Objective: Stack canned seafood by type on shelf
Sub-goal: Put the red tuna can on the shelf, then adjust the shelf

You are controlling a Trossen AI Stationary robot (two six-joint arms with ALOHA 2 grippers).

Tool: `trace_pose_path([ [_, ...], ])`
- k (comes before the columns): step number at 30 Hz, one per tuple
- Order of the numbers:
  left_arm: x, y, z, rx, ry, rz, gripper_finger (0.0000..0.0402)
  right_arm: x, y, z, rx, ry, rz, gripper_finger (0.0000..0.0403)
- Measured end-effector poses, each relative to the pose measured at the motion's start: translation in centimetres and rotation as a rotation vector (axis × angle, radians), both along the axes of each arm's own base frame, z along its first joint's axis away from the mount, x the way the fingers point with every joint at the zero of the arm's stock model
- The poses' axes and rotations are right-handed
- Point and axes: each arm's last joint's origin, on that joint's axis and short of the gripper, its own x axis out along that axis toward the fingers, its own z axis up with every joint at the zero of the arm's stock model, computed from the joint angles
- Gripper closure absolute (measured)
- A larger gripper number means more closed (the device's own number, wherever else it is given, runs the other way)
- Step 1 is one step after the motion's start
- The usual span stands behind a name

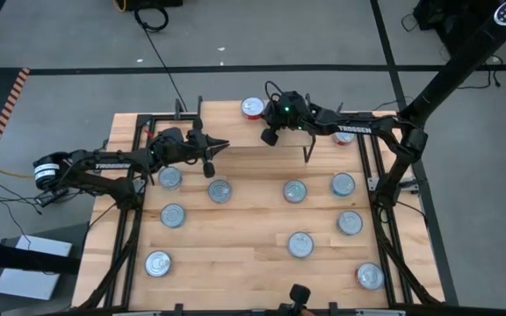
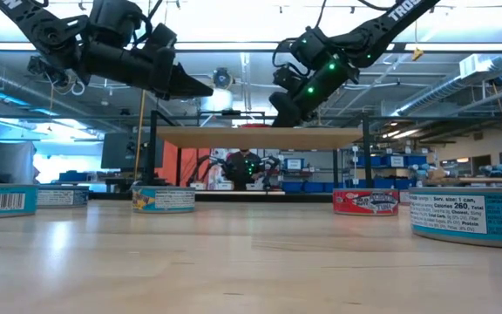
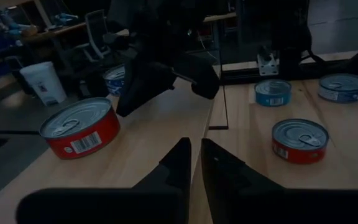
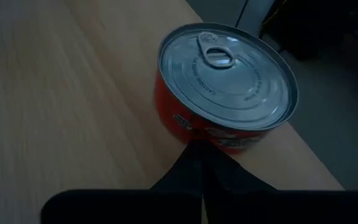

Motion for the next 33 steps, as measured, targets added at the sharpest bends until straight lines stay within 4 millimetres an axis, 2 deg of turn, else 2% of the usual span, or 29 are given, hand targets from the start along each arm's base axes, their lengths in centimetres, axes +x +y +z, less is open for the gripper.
trace_pose_path([
  [4,-0.1,-0.1,-0.2,-0.012,-0.015,-0.009,0.0362,0.1,0.0,0.0,-0.004,-0.007,0.0,0.0398],
  [9,-0.7,-0.4,-1.5,-0.036,-0.03,-0.006,0.0362,0.0,0.0,0.2,-0.006,-0.01,0.001,0.0398],
  [14,-1.0,-0.7,-2.3,-0.075,-0.019,-0.014,0.0362,-0.8,1.7,2.5,-0.011,-0.019,0.026,0.0398],
  [17,-1.0,-1.0,-2.4,-0.071,-0.017,-0.061,0.0362,-1.0,4.1,3.8,0.003,-0.006,0.054,0.0398],
  [21,-0.9,-1.3,-2.4,-0.094,-0.024,-0.103,0.0362,-1.4,8.2,4.9,0.015,0.061,0.069,0.0398],
  [27,-0.7,-1.8,-2.5,-0.081,-0.013,-0.135,0.0362,-2.2,15.3,4.9,0.128,0.178,0.117,0.0398],
  [33,-0.3,-3.4,-2.5,-0.059,0.001,-0.212,0.0362,-3.5,21.9,4.2,0.213,0.299,0.185,0.0398],
])
